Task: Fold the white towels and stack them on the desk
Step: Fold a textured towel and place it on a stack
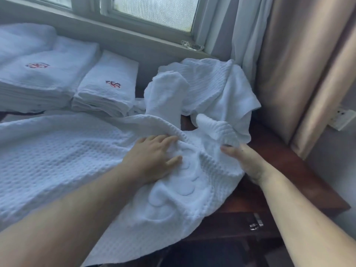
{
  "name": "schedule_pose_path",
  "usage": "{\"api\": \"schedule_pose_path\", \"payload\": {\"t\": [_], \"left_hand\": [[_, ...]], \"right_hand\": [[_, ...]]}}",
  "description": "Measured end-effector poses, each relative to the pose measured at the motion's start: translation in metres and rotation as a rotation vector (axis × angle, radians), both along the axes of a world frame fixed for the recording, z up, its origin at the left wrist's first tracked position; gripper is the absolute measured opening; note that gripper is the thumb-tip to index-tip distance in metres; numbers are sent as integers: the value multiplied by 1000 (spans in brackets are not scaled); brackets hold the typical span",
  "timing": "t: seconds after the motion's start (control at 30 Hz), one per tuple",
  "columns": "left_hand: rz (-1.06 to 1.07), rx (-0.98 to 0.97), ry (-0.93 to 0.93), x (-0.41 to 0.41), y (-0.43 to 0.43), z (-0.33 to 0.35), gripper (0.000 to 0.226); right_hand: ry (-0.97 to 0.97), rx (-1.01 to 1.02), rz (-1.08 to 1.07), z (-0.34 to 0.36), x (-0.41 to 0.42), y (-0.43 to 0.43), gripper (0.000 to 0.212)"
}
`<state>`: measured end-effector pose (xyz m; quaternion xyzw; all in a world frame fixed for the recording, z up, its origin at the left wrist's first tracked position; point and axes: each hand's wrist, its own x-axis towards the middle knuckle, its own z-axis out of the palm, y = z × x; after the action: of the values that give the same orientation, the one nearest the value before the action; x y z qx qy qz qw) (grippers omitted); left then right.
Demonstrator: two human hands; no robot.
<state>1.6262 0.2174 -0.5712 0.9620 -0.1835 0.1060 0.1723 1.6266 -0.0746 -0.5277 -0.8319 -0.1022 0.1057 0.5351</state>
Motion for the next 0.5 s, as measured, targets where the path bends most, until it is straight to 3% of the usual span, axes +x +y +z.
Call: {"api": "schedule_pose_path", "payload": {"t": [0.1, 0.2, 0.3, 0.43, 0.5], "left_hand": [[3, -10, -4, 2, 1, 0, 69], [-2, -9, 8, 2, 1, 0, 73], [0, -3, 6, 2, 1, -1, 72], [-2, 34, 16, 4, 2, -2, 68], [0, 47, 24, 5, 1, -2, 70]], "right_hand": [[-79, -177, -41, 12, -1, 24, 26], [-8, -324, -268, 41, 2, 37, 40], [236, -203, -393, 79, 3, 36, 43], [116, 208, -324, 120, 8, 22, 44], [67, 305, -249, 117, 6, 12, 40]]}}
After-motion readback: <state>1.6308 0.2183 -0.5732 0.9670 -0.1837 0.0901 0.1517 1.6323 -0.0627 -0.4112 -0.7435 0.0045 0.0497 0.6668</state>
